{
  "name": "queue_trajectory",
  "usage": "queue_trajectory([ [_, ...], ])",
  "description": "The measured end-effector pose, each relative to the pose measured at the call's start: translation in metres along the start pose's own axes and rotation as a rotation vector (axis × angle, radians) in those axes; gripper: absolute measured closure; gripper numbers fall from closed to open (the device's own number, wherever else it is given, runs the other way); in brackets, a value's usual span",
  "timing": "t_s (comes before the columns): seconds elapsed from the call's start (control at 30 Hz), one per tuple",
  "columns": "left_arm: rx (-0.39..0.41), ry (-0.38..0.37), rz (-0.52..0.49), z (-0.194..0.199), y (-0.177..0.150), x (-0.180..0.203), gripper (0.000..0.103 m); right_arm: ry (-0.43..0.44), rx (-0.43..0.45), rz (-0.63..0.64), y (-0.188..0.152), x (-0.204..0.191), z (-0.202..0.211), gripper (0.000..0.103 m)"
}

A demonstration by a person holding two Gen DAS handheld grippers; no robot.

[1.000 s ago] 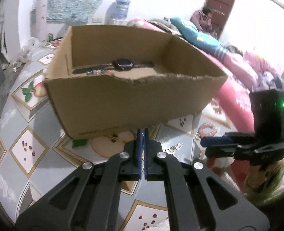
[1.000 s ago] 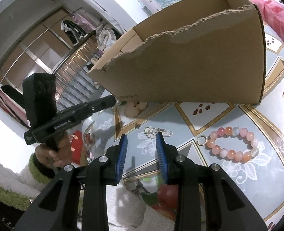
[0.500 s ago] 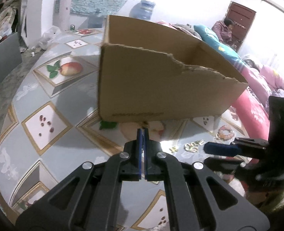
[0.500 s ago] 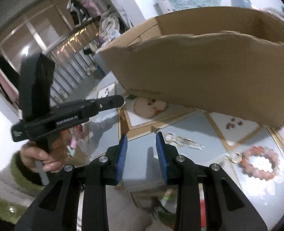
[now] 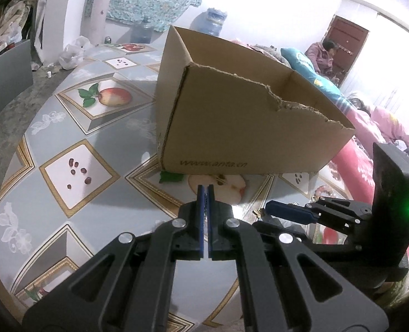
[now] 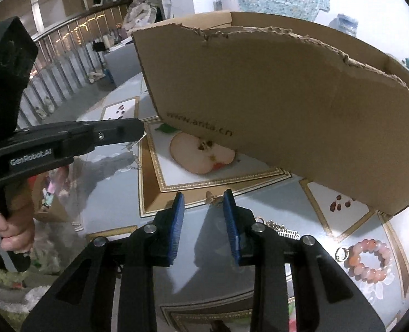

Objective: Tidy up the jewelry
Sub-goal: 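Move the right gripper toward the silver earrings beside the pink bead bracelet, then lower the right gripper onto the silver earrings and close it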

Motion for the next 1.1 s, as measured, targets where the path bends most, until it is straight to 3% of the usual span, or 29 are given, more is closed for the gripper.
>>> queue_trajectory([
  [0.4, 0.006, -0.016, 0.015, 0.002, -0.0025, -0.0052, 0.102, -0.053, 0.001, 0.014, 0.0064, -0.0015, -0.0044, 0.086],
  [0.53, 0.008, -0.018, 0.014, 0.0019, -0.0026, -0.0049, 0.102, -0.047, -0.002, 0.02, 0.0076, -0.003, -0.0042, 0.09],
  [1.0, 0.014, -0.017, 0.011, 0.0042, 0.0001, -0.0019, 0.102, -0.013, -0.008, 0.005, 0.0083, -0.0042, -0.0044, 0.092],
  [1.03, 0.016, -0.018, 0.011, 0.0051, 0.0001, -0.002, 0.102, -0.009, -0.006, 0.004, 0.0084, -0.0045, -0.0032, 0.098],
  [1.1, 0.022, -0.016, 0.007, 0.008, 0.0008, 0.0001, 0.102, 0.0, 0.002, 0.001, 0.0087, -0.0045, 0.0011, 0.098],
])
Point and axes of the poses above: each gripper's, at about its wrist camera, not at the fingertips, and z roughly against the way its jaws point, x to its right, y to its top, the point moved 5 cm from there along -z, roughly the way its jaws point, and after that the axes turned 8 degrees about -x, right-handed, at the moved point
